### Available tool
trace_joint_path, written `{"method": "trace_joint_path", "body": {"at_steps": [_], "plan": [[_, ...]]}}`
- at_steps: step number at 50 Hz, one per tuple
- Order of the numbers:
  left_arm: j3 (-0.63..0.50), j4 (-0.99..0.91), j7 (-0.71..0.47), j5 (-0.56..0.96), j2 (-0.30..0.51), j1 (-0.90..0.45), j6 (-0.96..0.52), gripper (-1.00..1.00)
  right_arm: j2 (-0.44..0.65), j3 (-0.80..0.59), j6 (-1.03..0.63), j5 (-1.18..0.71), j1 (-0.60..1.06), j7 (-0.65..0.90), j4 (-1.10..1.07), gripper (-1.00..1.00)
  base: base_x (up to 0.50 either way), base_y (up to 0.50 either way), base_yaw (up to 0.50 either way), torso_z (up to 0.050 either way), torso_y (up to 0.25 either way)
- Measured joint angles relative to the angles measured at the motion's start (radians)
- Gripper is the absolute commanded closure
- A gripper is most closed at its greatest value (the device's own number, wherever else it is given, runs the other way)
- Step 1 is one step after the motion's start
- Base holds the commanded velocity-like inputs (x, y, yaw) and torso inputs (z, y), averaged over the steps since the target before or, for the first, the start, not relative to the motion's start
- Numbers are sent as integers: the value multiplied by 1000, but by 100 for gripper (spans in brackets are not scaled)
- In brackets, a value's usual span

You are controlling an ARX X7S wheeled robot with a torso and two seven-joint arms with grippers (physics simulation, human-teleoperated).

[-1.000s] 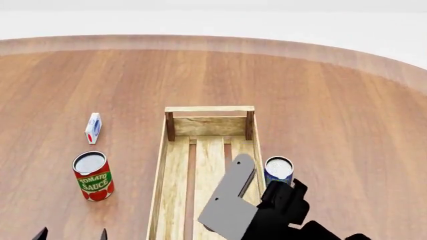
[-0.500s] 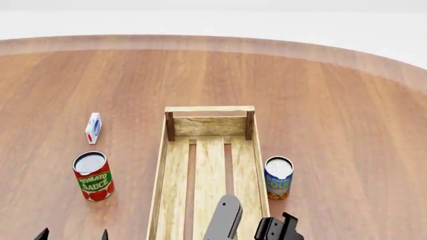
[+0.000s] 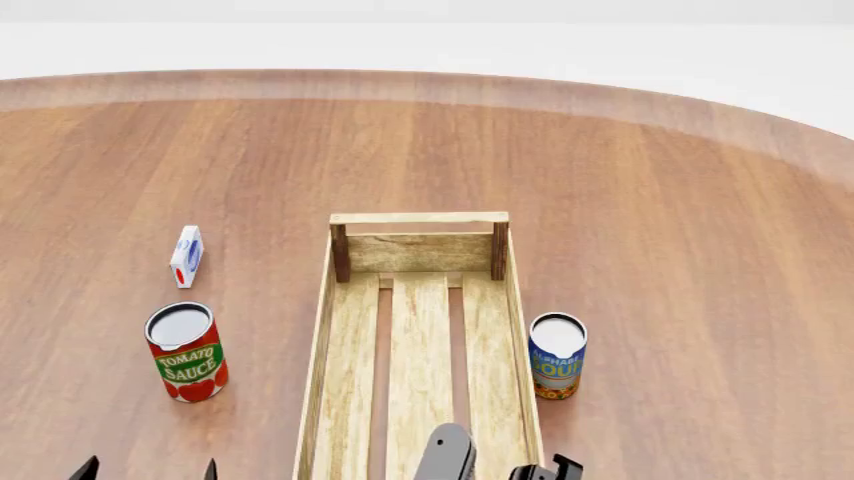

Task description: Pick up the butter and put it in the tray.

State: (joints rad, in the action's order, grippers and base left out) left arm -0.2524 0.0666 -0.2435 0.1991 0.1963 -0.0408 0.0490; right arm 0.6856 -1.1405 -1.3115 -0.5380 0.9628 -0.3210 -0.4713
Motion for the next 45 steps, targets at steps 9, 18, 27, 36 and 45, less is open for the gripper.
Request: {"method": "trace_joint_path", "body": {"at_steps": [9,18,27,36,45], "plan": [[-6,-4,-3,3,4,1,-3,-100,-2,-28,58,23,-14,-11,63,-100,0,0,0,0,0],[-12,-8,-5,7,8,2,-7,-100,-4,-48,109,41,-30,-21,123,-100,0,0,0,0,0],[-17,-12,-8,9,11,2,-9,-100,-10,-66,160,58,-47,-32,184,-100,0,0,0,0,0],[-23,-19,-12,11,15,5,-10,-100,-23,-85,221,75,-67,-48,256,-100,0,0,0,0,0],[-28,-25,-15,14,19,6,-12,-100,-44,-106,298,95,-91,-71,351,-100,0,0,0,0,0]]}}
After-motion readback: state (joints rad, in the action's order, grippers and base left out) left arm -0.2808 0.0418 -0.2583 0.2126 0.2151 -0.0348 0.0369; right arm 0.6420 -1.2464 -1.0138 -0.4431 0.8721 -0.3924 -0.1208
